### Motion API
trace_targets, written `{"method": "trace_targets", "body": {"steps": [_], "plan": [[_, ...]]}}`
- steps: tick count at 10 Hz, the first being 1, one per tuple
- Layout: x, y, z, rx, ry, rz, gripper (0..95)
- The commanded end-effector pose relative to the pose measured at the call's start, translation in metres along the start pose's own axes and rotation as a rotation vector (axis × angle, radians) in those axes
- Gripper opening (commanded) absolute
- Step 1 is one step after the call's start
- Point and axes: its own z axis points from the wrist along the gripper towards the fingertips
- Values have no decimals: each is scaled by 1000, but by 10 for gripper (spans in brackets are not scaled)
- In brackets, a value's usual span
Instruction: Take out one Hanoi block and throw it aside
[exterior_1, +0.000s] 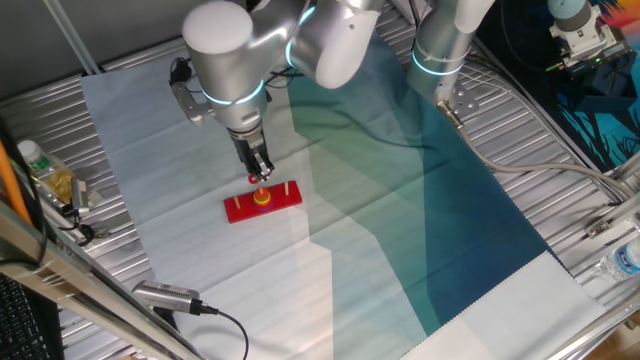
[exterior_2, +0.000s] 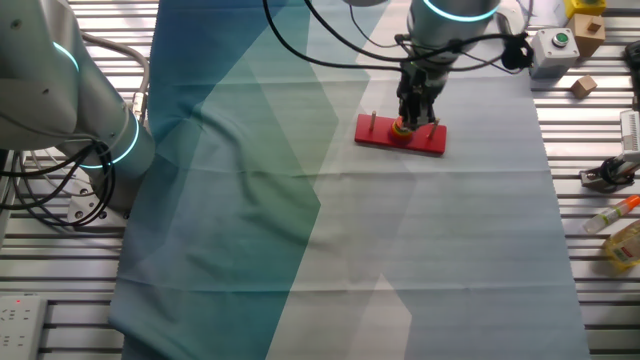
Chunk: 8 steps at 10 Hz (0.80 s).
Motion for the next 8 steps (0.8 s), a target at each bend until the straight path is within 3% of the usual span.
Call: {"method": "trace_targets", "body": {"steps": [1,8], "plan": [[-2,-11,1,-5,4,-19,0],[-5,-32,33,-3,-17,-53,0]]}}
